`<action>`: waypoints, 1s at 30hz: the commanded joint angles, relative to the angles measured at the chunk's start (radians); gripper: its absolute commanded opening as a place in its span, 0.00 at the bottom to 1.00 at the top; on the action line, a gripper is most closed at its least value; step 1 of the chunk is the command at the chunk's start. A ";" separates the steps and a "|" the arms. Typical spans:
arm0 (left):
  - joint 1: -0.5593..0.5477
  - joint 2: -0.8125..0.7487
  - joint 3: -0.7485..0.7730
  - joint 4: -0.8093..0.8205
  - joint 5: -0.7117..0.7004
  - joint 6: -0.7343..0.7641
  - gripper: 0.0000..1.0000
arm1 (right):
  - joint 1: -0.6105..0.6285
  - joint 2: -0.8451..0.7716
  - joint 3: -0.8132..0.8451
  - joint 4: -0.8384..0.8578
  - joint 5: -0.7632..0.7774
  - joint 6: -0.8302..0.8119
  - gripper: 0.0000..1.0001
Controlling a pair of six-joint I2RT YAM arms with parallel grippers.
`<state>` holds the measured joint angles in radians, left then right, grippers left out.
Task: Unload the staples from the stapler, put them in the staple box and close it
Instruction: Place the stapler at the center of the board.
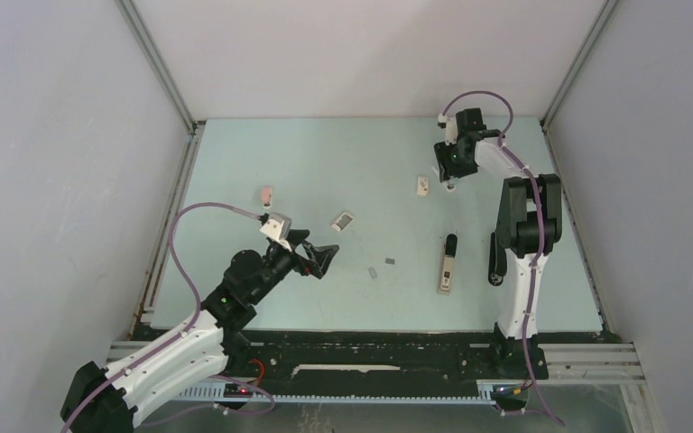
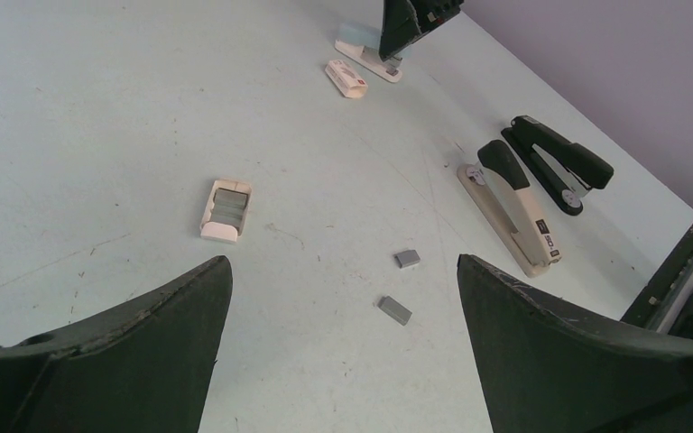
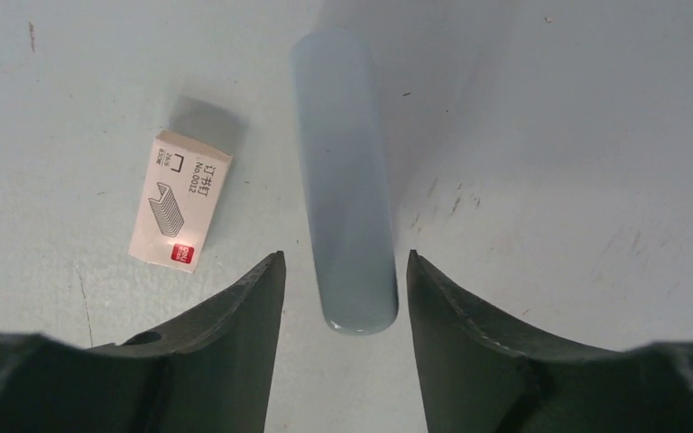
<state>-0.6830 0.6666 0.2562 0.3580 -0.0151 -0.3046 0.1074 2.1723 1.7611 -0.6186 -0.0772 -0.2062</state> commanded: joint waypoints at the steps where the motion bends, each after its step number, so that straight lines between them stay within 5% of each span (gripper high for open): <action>1: 0.006 -0.016 -0.026 0.046 0.007 -0.013 1.00 | -0.003 -0.093 0.000 0.017 -0.045 -0.001 0.63; 13: 0.007 -0.034 -0.034 0.076 0.043 -0.041 1.00 | -0.055 -0.426 -0.195 0.048 -0.176 -0.134 0.76; 24: 0.008 0.005 -0.042 0.145 0.075 -0.089 1.00 | -0.100 -0.817 -0.427 -0.096 -0.819 -0.512 0.76; 30: 0.009 0.023 -0.052 0.171 0.080 -0.113 1.00 | -0.075 -0.887 -0.489 -0.343 -1.031 -0.927 0.80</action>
<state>-0.6823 0.6834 0.2291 0.4644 0.0502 -0.3889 0.0097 1.3125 1.2991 -0.7650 -0.9016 -0.7952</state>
